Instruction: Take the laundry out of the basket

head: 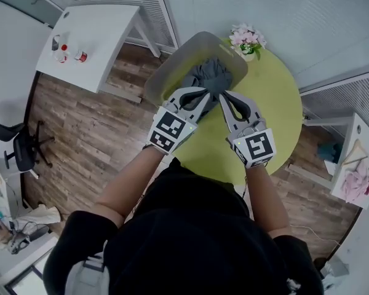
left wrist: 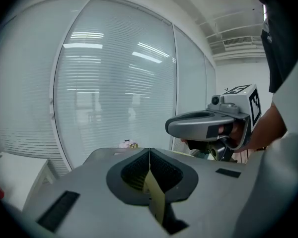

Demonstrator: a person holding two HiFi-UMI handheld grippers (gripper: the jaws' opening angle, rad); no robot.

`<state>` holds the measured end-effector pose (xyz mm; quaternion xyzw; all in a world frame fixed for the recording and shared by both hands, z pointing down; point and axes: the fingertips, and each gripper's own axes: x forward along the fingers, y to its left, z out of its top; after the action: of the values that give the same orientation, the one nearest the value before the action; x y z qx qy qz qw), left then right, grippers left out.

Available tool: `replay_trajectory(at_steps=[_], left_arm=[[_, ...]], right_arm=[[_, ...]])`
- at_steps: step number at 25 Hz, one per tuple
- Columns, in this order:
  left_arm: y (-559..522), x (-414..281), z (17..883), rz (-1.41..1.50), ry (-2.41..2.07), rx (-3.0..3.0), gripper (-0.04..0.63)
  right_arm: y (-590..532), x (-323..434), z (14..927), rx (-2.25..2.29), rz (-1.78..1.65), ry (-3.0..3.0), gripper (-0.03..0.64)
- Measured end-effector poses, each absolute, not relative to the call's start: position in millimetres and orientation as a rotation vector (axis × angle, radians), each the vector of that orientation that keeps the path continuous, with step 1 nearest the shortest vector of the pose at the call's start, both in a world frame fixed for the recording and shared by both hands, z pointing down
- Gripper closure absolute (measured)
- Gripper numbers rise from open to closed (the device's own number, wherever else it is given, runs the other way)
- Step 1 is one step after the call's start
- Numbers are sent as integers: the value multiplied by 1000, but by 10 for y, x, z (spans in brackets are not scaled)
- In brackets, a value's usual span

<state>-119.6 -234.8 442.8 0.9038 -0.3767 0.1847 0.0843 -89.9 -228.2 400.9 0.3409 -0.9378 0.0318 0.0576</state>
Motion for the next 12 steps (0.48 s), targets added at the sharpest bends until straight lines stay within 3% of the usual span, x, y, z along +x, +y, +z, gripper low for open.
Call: replay_trajectory(at_steps=[12], left_arm=[[-2928, -1360, 5363, 857, -998, 2506, 583]], right_arm=[[-2810, -959, 4254, 1214, 184, -2758, 594]])
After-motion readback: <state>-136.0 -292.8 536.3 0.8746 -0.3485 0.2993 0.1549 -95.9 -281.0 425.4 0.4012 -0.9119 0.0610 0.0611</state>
